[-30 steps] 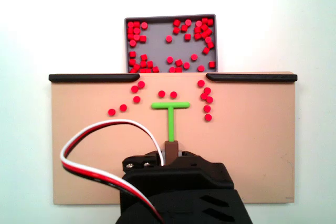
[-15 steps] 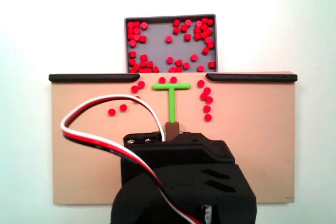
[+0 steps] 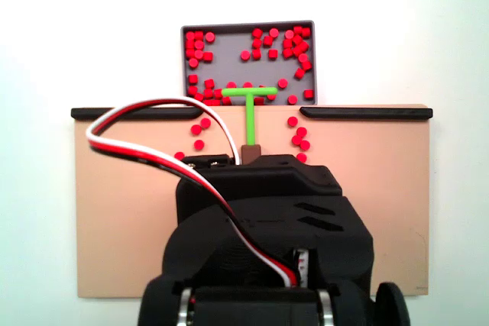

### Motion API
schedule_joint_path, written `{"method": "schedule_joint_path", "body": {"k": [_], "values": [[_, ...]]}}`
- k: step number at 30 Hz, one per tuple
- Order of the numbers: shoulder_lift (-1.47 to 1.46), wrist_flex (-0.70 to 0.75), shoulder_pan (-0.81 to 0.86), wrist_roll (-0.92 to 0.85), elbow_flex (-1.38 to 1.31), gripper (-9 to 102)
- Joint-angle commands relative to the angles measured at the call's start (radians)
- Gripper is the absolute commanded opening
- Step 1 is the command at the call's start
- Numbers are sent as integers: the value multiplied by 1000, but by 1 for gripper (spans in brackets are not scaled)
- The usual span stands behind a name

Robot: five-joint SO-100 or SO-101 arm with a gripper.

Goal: Push granules from bottom to the grey container

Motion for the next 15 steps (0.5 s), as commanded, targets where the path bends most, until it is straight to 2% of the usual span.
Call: {"method": "schedule_joint_path", "body": {"k": [1, 9, 15], "values": [[-15, 8, 6, 3, -28, 0], [-41, 14, 8, -5, -81, 0], [-28, 83, 5, -14, -130, 0]]}}
